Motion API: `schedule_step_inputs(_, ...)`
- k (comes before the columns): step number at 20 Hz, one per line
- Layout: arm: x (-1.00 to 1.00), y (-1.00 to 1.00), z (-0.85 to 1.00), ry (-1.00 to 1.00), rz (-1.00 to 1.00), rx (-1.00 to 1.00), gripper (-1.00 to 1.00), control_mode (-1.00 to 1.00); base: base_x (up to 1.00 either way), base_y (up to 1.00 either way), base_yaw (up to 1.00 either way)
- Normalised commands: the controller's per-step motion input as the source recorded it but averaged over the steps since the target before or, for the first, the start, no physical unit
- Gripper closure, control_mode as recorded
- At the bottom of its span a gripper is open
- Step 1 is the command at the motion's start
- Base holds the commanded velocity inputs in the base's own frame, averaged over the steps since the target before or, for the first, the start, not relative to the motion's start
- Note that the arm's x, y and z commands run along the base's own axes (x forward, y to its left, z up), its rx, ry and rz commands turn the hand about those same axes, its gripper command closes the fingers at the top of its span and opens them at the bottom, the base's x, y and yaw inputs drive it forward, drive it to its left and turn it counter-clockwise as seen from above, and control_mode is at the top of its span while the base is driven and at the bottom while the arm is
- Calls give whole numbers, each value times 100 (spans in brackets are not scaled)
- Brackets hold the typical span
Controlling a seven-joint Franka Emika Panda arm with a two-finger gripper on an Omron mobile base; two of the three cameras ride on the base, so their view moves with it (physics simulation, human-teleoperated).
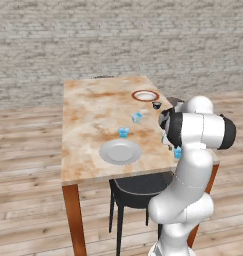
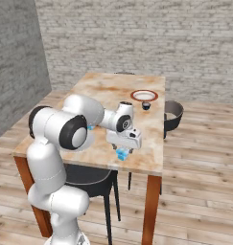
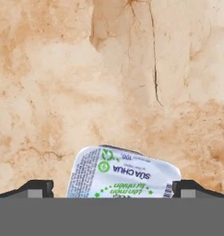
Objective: Place two yogurt containers on each plate.
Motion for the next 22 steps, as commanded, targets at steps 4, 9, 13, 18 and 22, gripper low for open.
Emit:
schedule_step_inputs(4, 0, 0, -3, 0, -9, 2, -100, -100, 0, 0, 0)
schedule_step_inputs(9, 0, 0, 1, 0, -7, 0, -100, -100, 0, 0, 0)
schedule_step_inputs(13, 0, 0, 2, 0, -5, 0, -100, -100, 0, 0, 0)
schedule_step_inputs(18, 0, 0, 1, 0, -7, -1, -100, -100, 0, 0, 0)
schedule_step_inputs(22, 0, 1, 9, 3, -15, -7, -100, -100, 0, 0, 0)
